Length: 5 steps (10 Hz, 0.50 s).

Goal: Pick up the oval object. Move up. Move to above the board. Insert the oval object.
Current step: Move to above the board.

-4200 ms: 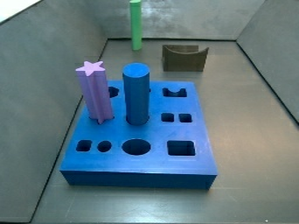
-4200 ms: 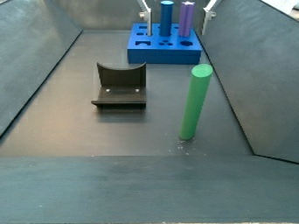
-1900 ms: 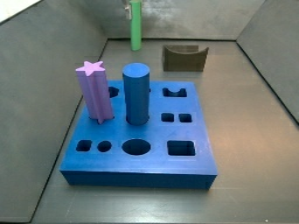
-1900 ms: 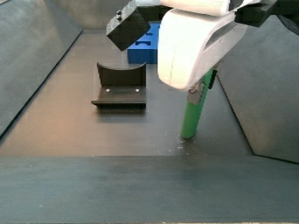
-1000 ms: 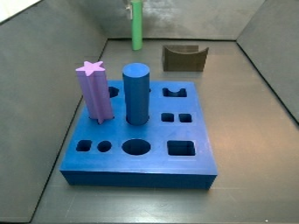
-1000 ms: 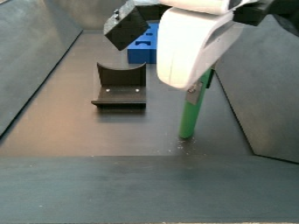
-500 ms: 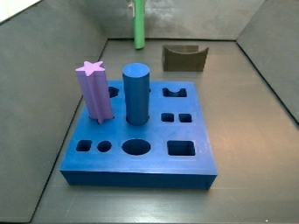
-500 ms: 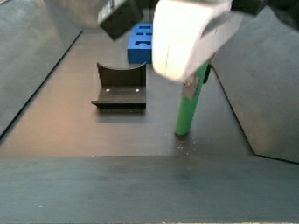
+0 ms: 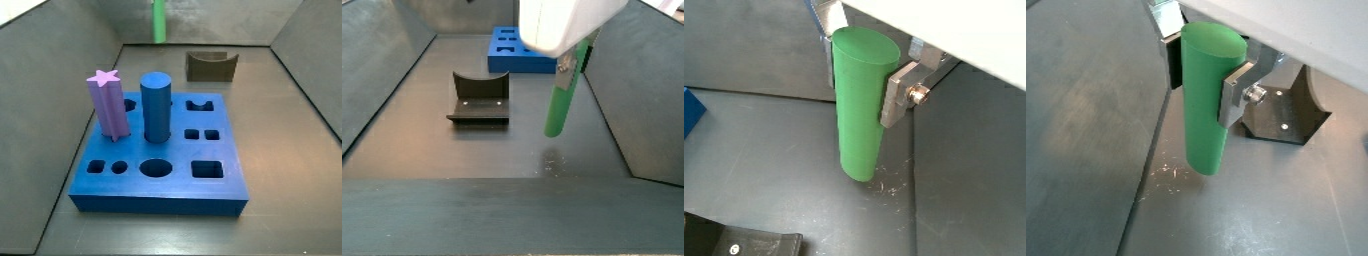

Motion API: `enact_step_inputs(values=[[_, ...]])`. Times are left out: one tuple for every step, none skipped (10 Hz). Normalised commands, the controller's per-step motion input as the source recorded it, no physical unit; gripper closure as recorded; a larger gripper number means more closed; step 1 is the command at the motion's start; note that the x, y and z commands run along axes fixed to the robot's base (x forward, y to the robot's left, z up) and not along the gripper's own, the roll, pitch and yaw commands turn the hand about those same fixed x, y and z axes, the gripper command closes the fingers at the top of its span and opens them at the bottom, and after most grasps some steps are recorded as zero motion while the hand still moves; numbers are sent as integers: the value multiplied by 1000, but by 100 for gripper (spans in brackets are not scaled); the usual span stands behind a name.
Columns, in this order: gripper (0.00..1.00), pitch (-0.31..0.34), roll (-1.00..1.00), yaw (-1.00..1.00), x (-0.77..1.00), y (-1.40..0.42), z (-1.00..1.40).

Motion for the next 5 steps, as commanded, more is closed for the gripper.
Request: enact_step_inputs(values=[[100,287,218,273,-177,353,1000],[100,252,179,222,-150,301,1000],[100,193,129,139,-110,228,1000],[100,155,105,97,-95,195,1000],[100,119,88,64,-75,137,946]])
